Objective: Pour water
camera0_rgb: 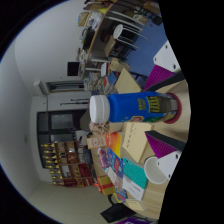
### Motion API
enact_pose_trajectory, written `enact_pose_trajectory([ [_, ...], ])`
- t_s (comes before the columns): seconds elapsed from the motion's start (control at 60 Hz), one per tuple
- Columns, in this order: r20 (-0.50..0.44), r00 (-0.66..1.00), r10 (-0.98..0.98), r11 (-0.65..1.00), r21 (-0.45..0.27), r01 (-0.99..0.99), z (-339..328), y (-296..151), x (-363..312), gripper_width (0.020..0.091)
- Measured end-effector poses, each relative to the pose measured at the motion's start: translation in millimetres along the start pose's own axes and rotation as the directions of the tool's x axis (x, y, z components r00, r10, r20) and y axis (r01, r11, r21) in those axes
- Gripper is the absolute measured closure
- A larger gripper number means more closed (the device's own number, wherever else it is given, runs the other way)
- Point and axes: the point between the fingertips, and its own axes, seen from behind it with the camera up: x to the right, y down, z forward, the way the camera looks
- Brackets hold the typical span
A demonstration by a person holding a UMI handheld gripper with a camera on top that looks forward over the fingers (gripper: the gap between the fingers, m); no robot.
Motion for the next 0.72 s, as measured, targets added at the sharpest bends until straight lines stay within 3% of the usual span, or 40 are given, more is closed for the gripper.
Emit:
enact_pose_trajectory([
  [0.25,-0.020,0.999,-0.026,0.998,-0.056,0.025,-126.6,0.5,-35.9,0.0267],
  [0.717,-0.084,0.996,0.009,0.999,-0.031,-0.012,-422.9,-19.7,-157.7,0.0269],
])
